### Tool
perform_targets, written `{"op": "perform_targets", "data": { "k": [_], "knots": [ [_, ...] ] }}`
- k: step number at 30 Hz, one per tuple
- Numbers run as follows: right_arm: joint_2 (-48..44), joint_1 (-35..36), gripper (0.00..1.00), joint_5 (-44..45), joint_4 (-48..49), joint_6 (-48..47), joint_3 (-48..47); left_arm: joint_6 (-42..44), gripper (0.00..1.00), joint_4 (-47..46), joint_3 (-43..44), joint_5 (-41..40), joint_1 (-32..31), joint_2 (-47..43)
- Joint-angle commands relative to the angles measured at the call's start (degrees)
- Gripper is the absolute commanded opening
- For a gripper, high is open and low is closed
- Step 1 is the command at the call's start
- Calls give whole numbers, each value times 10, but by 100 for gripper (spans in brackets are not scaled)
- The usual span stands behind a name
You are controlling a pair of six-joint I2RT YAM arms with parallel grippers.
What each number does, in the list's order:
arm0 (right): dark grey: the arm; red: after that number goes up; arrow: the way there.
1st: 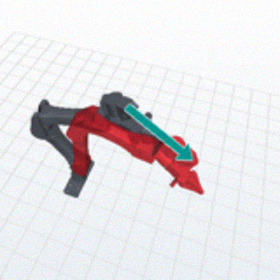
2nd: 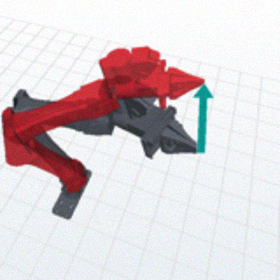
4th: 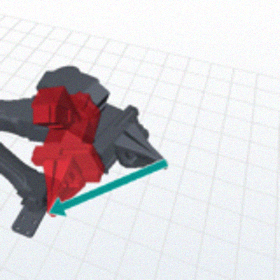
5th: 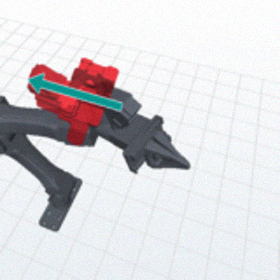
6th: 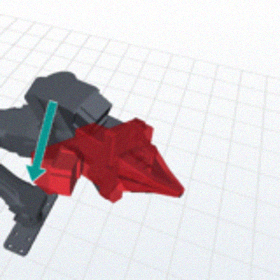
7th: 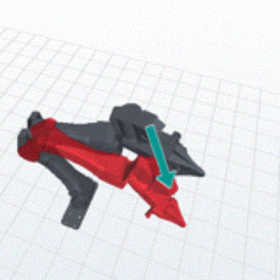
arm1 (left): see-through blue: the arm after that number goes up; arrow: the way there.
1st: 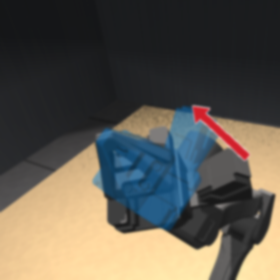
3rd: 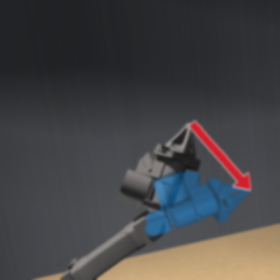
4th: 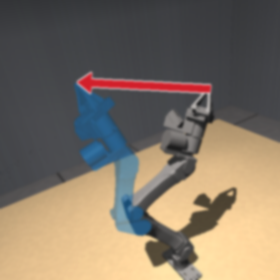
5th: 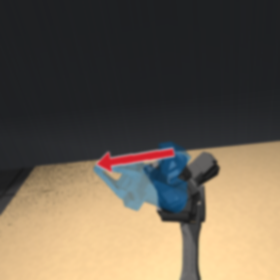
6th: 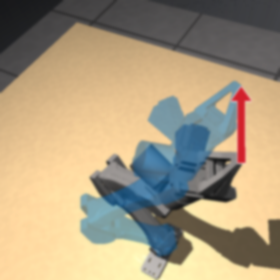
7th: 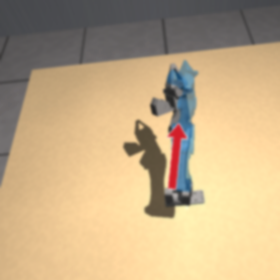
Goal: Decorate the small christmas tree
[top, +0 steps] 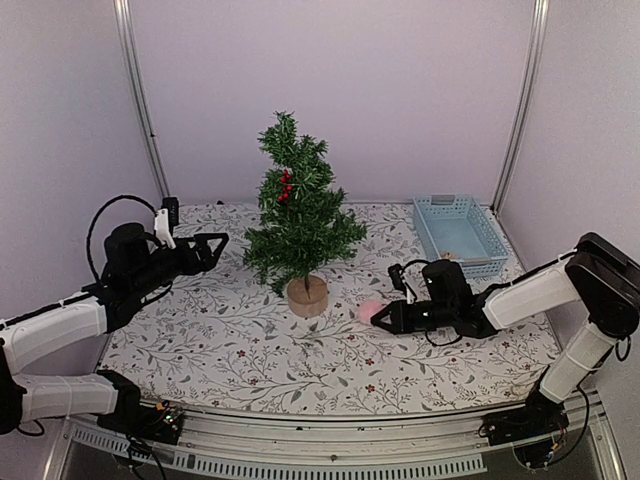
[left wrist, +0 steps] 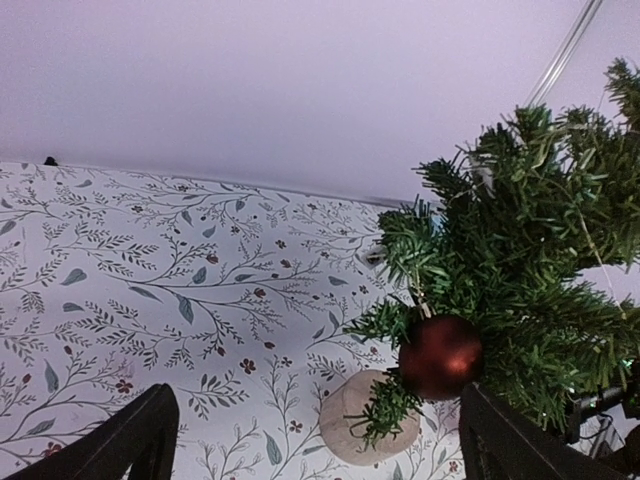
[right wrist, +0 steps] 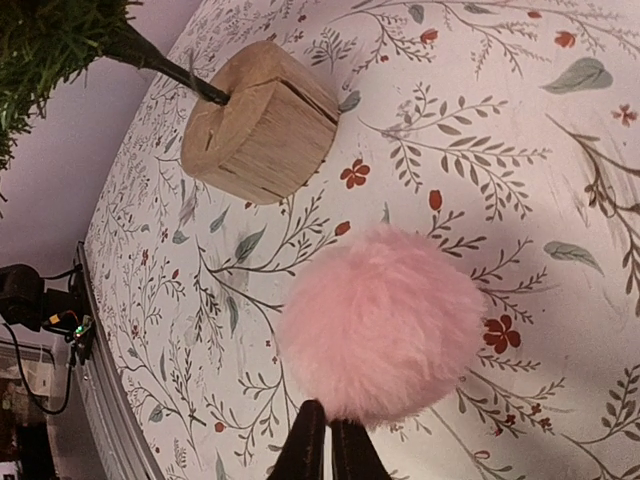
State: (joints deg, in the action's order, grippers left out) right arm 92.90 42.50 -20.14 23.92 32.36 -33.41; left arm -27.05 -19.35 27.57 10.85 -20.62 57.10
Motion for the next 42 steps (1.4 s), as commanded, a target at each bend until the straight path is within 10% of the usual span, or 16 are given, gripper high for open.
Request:
{"op": "perform_targets", "data": {
  "k": [1,11,17,42],
  "knots": [
    [14,10,17,4,27,24,3,-9,99,-14,-9,-27,-5,-17],
    [-51,6,64,37,-125,-81,-26,0,99,1,7,-27,-4,-20],
    [-73,-25,75,-12,-175,-232,-58,22,99,-3,5,11,-3,-19],
    [160,-53,68,-75,-268,-468,-229,43,99,-35,1,84,-3,-13]
  ]
}}
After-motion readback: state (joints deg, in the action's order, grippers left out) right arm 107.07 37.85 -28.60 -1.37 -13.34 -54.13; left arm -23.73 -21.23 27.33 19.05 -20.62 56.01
